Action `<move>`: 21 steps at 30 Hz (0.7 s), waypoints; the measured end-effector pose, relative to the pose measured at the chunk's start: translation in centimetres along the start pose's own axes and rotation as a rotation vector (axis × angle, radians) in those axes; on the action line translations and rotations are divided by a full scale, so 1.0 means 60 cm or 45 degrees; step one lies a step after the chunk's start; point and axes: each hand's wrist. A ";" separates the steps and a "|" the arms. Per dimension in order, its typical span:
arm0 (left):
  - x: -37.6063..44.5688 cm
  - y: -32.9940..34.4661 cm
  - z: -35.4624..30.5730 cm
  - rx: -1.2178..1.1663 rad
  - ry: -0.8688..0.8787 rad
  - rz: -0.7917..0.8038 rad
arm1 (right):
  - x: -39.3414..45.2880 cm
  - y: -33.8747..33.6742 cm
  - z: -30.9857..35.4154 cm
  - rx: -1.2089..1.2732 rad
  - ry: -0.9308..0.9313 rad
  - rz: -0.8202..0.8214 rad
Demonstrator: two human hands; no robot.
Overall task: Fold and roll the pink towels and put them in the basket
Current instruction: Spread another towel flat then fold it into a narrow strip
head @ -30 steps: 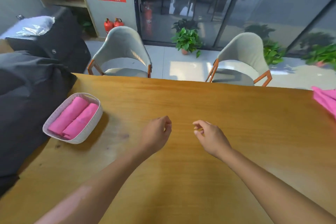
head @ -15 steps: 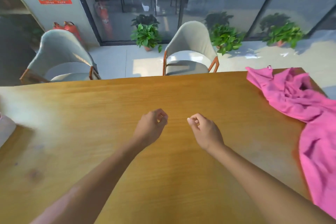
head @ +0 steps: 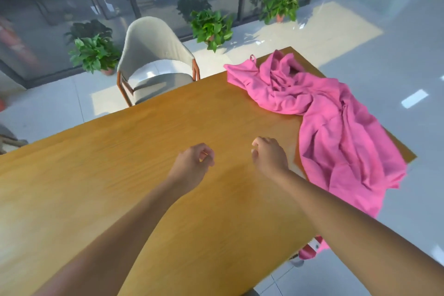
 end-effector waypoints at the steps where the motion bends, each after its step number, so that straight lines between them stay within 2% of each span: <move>1: 0.008 0.013 -0.013 -0.001 0.014 0.034 | 0.009 -0.006 -0.033 -0.076 0.070 -0.020; 4: 0.030 0.046 -0.045 0.009 0.062 0.113 | 0.026 -0.023 -0.129 -0.217 0.360 -0.096; 8: 0.054 0.079 -0.075 0.070 0.100 0.187 | 0.056 -0.060 -0.243 -0.154 0.614 -0.324; 12: 0.083 0.105 -0.107 0.110 0.108 0.227 | 0.090 -0.104 -0.343 -0.065 0.862 -0.218; 17: 0.117 0.134 -0.150 0.115 0.132 0.282 | 0.109 -0.090 -0.391 -0.038 0.932 0.010; 19: 0.128 0.142 -0.162 0.121 0.129 0.299 | 0.118 -0.091 -0.398 0.032 0.939 -0.063; 21: 0.137 0.149 -0.170 0.087 0.124 0.310 | 0.122 -0.101 -0.407 0.151 1.011 -0.284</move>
Point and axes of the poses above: each hand's wrist, its own x-axis towards the middle knuckle, its own y-axis out of the palm, z = x × y, and after that the axes turned 8 degrees about x, right-handed
